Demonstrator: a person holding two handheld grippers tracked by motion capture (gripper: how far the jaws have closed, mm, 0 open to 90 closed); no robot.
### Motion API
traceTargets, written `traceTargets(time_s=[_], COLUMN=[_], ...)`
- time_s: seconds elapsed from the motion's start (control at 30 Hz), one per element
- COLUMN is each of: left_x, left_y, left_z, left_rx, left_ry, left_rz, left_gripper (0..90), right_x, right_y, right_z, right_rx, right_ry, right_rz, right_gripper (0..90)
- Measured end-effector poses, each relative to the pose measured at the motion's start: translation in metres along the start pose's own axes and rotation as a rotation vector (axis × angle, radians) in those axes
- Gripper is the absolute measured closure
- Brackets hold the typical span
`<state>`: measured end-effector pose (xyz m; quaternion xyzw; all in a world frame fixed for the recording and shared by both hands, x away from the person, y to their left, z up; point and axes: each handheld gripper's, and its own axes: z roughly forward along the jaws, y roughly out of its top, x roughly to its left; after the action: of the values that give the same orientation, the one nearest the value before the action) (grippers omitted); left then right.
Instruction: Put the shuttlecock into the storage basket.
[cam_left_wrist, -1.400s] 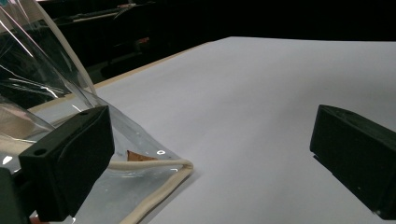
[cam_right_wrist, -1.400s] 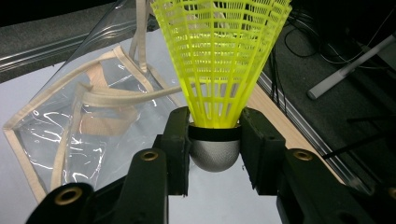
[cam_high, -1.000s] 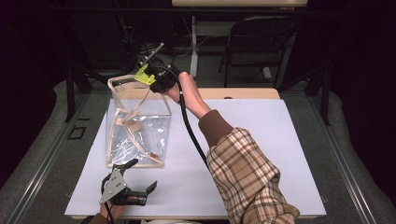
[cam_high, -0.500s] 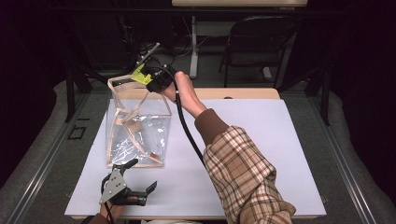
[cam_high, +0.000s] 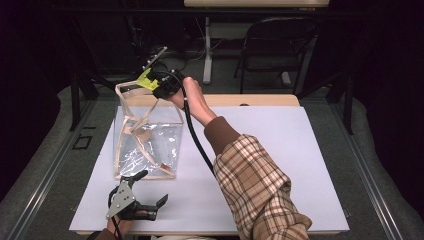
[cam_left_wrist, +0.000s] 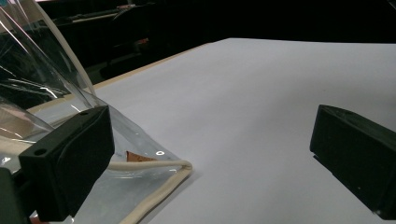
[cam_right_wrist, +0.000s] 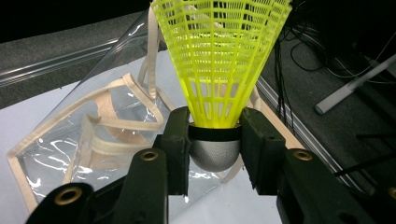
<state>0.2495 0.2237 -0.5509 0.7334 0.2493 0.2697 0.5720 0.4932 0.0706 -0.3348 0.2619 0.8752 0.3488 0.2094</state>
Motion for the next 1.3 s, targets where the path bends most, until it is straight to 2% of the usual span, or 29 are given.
traceTargets(time_s=[1.3], left_x=[-0.001], left_y=[0.0], left_z=[0.0], left_rx=[-0.002], left_ry=[-0.004], left_rz=[0.004], left_gripper=[0.0], right_x=[0.011], right_y=[0.008], right_z=[0.028], right_rx=[-0.001], right_ry=[0.016], right_rz=[-0.003], right_gripper=[64.8])
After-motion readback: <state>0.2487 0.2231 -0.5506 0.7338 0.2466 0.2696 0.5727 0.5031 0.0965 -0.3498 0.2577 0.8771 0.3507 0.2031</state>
